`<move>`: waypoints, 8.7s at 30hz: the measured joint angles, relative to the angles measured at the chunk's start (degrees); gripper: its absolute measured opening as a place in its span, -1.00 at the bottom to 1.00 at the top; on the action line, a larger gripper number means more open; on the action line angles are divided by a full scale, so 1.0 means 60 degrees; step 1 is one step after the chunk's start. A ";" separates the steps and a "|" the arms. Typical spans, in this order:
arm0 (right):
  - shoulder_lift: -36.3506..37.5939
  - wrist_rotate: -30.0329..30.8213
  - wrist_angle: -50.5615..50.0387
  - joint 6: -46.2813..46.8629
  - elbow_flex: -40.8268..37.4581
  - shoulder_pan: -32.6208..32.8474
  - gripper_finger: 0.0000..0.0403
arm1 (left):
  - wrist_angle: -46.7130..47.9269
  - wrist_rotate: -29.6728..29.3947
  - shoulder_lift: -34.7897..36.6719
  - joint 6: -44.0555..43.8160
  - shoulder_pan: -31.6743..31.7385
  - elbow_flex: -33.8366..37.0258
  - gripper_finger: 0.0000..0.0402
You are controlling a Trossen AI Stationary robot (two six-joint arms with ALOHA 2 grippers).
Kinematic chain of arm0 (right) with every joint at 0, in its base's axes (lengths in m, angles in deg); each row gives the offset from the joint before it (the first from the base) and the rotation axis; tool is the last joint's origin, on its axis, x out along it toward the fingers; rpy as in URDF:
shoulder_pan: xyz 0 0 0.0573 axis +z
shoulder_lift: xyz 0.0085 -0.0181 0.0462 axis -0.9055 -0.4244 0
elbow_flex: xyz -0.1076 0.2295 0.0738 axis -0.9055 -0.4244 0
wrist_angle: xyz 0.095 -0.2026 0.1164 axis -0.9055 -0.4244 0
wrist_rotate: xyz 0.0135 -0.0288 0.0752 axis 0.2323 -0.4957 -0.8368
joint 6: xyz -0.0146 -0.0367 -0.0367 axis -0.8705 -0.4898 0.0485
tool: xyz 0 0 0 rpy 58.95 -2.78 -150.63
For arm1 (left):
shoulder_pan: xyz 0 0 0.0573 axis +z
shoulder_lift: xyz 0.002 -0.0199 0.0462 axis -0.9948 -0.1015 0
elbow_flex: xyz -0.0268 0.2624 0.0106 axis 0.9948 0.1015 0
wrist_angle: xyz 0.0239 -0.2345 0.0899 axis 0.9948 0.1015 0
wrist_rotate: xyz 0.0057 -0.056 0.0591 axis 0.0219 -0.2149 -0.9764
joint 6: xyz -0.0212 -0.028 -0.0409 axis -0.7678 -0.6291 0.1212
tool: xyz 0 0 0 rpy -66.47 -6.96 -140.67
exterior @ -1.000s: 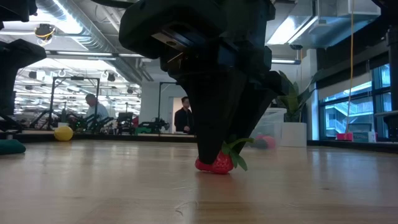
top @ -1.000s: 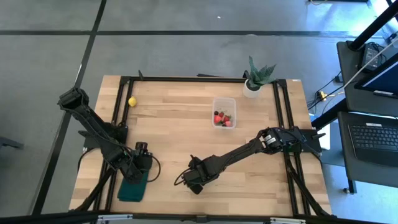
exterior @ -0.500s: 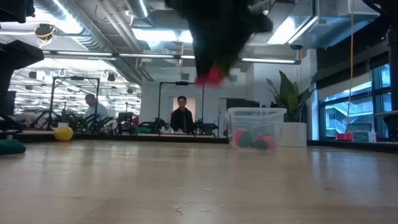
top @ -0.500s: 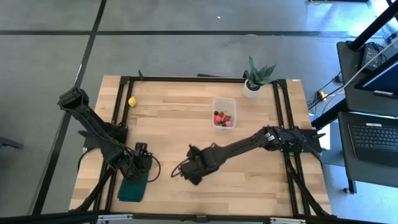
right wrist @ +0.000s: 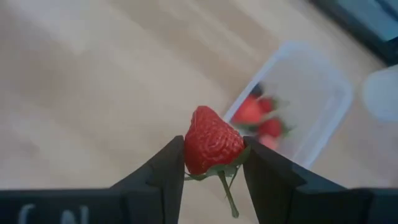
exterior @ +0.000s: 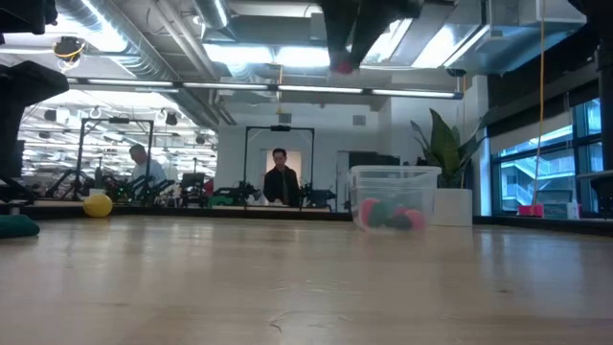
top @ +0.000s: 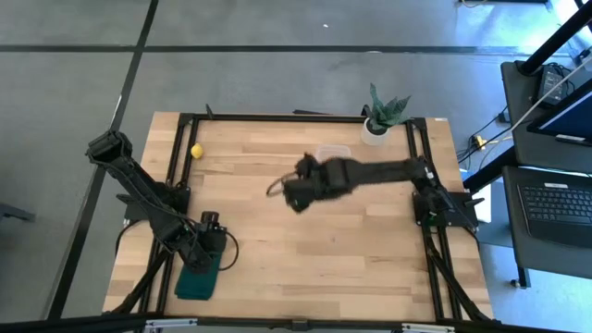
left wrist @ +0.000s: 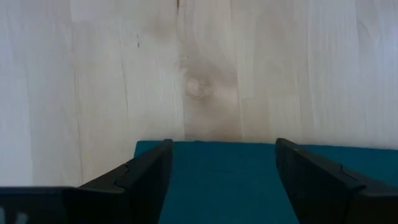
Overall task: Pick and placing Produce into tupperware
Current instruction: Put the red strawberry into the transparent container, then put the yellow lemon into the transparent container
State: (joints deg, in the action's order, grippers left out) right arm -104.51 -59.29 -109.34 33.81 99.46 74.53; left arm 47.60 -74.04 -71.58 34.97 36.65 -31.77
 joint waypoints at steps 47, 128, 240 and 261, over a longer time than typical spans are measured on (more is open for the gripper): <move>0.0834 -0.1704 0.3483 -0.2460 -0.5890 -0.2892 -0.07 | 0.0062 -0.0211 0.0000 -0.0927 -0.0412 -0.0004 0.35; 1.5125 0.0540 1.4590 -0.6467 -1.7773 -0.0705 0.25 | 0.3974 -0.0833 0.2684 -0.0040 1.2134 -0.2433 0.35; 1.5123 -0.0061 1.3932 -0.6540 -1.7766 -0.0702 0.25 | 0.3627 0.0055 -0.2688 0.0254 1.7874 -0.1721 0.79; 1.5121 -0.0058 1.3934 -0.6492 -1.7766 -0.0702 0.25 | 0.1489 -0.0065 -0.2688 0.1198 1.8054 -0.0627 0.79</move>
State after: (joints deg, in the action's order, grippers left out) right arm -13.78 -59.64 -25.73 -5.15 -7.13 70.32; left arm 56.54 -74.43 -87.71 42.16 144.97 -35.53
